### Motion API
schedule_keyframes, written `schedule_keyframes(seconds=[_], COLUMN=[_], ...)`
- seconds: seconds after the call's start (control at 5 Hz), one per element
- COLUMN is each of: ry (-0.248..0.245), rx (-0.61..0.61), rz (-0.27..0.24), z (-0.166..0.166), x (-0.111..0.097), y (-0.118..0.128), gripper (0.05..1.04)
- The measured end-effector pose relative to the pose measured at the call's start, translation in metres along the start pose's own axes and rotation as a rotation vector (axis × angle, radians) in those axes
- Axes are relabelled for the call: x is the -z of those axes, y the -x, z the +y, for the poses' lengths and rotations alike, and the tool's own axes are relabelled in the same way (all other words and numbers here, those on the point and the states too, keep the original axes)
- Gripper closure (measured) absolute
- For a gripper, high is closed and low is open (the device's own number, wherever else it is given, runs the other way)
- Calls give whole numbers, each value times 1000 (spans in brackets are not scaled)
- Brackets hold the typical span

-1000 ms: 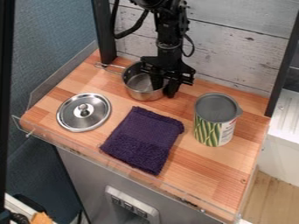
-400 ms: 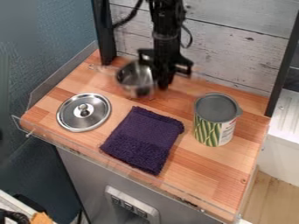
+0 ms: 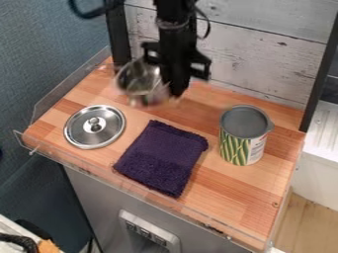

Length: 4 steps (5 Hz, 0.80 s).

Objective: Put the silver pot on the top of the cloth

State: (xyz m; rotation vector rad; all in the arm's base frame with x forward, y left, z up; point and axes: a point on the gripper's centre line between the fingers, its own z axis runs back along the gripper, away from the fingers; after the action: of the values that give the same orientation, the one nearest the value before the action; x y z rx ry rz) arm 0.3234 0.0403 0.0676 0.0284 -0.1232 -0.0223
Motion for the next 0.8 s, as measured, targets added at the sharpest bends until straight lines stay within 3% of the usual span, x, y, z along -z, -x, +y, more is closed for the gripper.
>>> schedule_keyframes(seconds=[0.4, 0.6, 0.8], ry=[13, 18, 33], rx=[138, 162, 180], rz=[53, 30, 71], z=[-29, -31, -33], x=[16, 19, 38], y=[61, 60, 64], gripper=[1001, 1001, 1001])
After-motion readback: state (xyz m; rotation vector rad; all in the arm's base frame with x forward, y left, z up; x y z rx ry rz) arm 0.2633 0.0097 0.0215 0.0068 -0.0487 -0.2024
